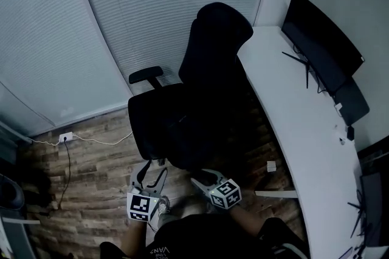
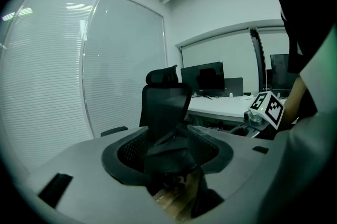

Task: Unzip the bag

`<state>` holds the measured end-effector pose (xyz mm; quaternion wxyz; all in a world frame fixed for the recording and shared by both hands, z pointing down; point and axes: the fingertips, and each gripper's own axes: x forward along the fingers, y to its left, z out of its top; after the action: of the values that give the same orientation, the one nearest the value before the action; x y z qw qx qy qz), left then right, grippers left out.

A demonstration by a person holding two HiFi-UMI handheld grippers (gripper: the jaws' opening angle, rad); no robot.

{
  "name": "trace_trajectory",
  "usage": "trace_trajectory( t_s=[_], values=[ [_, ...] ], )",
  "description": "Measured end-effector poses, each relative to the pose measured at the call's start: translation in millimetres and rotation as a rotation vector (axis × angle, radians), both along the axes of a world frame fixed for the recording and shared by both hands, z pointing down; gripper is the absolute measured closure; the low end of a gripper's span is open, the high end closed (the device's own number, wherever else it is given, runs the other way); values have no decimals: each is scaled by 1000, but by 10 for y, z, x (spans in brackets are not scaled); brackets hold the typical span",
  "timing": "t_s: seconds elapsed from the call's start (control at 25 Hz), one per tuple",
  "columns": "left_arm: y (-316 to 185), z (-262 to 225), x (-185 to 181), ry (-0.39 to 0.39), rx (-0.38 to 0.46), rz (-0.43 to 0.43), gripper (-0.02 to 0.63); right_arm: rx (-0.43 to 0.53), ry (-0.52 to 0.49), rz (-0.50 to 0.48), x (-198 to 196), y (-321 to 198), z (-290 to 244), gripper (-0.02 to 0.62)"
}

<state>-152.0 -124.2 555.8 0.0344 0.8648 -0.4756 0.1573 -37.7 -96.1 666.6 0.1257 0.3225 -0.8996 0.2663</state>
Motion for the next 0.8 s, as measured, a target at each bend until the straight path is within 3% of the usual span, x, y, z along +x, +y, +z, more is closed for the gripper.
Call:
trace_trajectory(
  t_s=[0.4, 0.8],
  values=[
    [233, 176, 87, -31, -36, -102, 382, -45, 3, -139, -210, -230, 528, 430],
    [324, 393, 243, -46, -85, -131, 382, -79, -62, -187, -314, -351, 728, 430]
  ],
)
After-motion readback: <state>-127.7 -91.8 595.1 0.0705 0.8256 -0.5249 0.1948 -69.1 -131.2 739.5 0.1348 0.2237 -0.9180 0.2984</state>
